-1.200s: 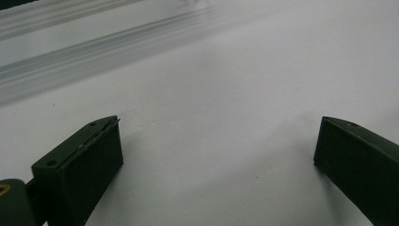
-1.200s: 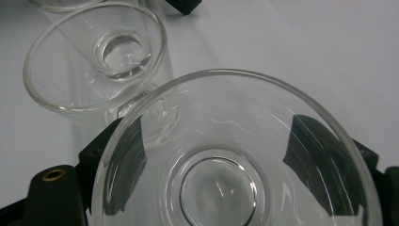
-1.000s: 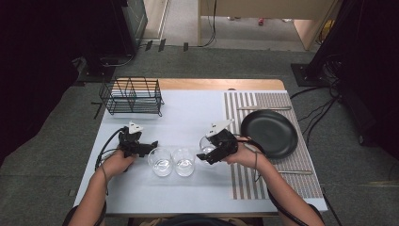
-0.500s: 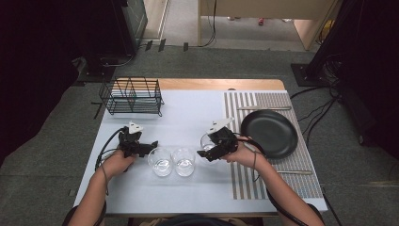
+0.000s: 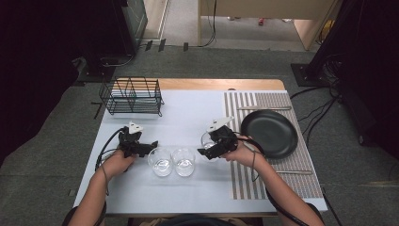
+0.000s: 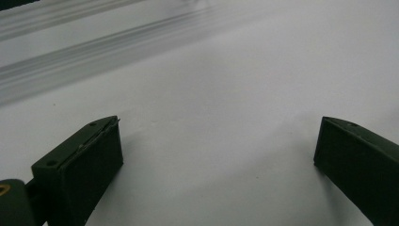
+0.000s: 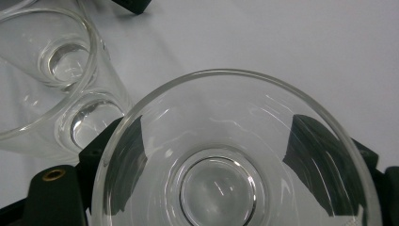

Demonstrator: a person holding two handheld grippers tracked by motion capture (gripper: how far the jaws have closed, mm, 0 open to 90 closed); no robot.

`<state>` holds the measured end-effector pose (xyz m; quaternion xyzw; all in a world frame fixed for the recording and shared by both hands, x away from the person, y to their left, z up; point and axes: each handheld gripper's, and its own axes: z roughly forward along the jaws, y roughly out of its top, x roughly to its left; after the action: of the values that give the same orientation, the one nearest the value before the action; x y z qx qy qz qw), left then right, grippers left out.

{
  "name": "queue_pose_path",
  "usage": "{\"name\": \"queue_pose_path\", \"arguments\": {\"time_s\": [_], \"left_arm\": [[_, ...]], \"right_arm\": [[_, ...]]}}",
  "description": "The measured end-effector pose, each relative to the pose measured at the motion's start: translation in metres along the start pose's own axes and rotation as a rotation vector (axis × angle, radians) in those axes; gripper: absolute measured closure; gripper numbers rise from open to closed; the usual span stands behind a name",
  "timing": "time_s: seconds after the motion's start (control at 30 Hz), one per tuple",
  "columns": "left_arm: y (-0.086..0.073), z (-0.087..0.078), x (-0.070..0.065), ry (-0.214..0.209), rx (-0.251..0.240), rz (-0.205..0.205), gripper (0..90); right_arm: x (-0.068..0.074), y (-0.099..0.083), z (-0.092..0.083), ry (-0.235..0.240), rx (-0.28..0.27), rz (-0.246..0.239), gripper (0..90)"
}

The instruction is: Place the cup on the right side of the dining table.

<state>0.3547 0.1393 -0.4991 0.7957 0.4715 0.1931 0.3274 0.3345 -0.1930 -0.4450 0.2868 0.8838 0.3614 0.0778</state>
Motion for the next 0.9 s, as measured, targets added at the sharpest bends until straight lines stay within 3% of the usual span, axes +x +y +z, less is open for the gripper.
{"name": "queue_pose_path", "arguments": {"time_s": [0.4,0.63,0.9], "left_arm": [[-0.0001,0.0,-0.0001,0.001,-0.002,0.0,1.5],[-0.0001,0.0,-0.0001,0.001,-0.002,0.0,1.5],[-0.0001,0.0,0.0,0.0,-0.001,0.0,1.5]], "right_arm": [[-0.0051,0.0013,0.0006,-0.033,-0.002,0.033,19.0],[-0.0055,0.0028,0.0001,-0.064,-0.015,0.027,19.0],[-0.0093,0.0042,-0.0005,-0.08,-0.02,0.064,19.0]]}}
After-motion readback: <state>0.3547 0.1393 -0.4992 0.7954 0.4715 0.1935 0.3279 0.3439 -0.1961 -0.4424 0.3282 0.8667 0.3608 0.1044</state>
